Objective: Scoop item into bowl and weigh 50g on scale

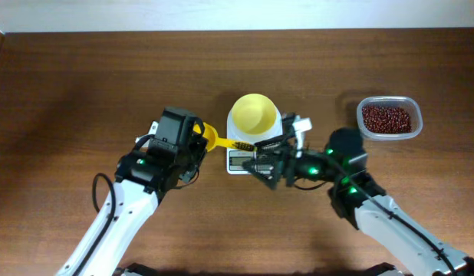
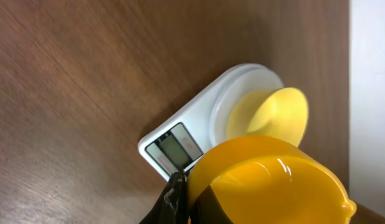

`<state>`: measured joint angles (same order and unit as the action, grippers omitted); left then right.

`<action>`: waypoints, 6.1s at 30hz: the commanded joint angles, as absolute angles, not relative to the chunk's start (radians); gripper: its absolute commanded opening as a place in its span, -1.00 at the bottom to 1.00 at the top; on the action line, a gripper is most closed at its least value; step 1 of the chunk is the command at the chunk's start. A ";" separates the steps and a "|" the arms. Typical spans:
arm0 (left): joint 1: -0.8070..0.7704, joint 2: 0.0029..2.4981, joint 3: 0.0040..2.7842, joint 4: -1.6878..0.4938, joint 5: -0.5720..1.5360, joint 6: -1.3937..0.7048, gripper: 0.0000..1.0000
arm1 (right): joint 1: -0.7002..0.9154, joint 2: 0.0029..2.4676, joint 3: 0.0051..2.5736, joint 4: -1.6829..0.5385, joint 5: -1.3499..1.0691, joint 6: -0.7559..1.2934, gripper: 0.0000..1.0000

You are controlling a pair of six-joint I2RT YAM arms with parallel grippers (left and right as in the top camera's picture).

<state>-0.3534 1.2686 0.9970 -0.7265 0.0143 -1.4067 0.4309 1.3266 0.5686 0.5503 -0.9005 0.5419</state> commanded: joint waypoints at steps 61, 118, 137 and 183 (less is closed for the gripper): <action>-0.472 1.275 1.011 -0.603 0.083 -1.127 -1.00 | 0.499 1.329 0.582 0.551 -0.702 0.800 -0.92; -0.386 1.114 1.011 -0.377 0.029 -1.104 0.98 | 0.240 0.900 0.582 0.094 -0.681 0.714 -0.92; -0.459 1.199 1.011 -0.134 0.057 -0.849 0.98 | 0.019 0.886 0.582 0.100 -0.715 0.632 -0.92; -0.726 1.600 1.011 -0.449 -0.075 -0.137 -1.00 | -0.067 1.044 0.582 0.300 -0.406 0.636 -0.92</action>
<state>-0.7242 1.5562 1.0004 -0.4744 -0.0834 -0.1982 -0.0593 1.0336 0.5758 0.2893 -0.4168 0.6460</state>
